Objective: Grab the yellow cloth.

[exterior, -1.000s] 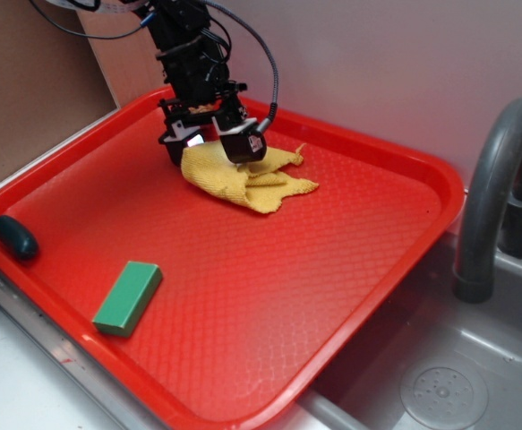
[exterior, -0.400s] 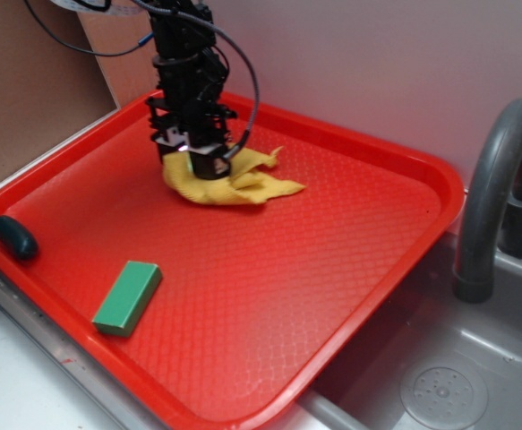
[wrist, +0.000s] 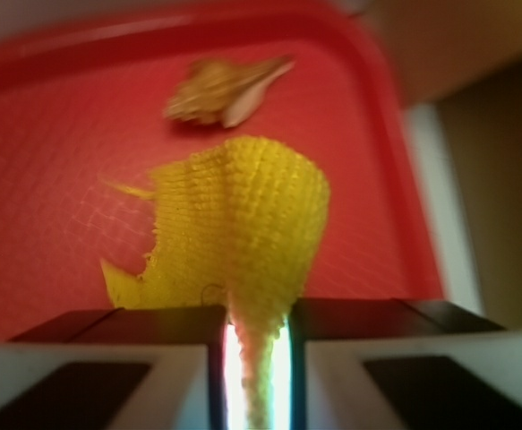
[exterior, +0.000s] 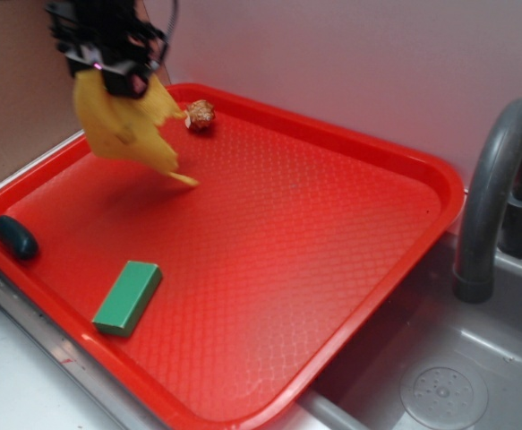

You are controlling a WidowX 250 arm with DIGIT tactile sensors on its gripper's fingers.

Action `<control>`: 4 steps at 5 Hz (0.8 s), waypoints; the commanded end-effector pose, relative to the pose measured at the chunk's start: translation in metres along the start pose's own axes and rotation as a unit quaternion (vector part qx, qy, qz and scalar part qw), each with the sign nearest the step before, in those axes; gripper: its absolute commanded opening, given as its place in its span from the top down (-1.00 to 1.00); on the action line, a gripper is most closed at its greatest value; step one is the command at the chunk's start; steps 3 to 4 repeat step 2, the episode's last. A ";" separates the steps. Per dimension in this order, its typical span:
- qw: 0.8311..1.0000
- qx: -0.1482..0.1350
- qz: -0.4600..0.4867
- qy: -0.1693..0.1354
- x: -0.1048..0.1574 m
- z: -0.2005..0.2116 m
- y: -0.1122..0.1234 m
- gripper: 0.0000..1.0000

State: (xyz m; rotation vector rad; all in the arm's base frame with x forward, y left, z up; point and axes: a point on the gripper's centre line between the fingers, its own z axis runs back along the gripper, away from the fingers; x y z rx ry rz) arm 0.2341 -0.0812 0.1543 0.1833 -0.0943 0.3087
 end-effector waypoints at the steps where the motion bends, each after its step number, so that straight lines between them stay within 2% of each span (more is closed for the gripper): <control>1: 0.996 -0.020 0.053 -0.069 -0.016 0.104 0.030 1.00; 2: 0.995 -0.041 0.069 -0.054 -0.017 0.106 0.039 1.00; 4: 0.995 -0.041 0.069 -0.054 -0.017 0.106 0.039 1.00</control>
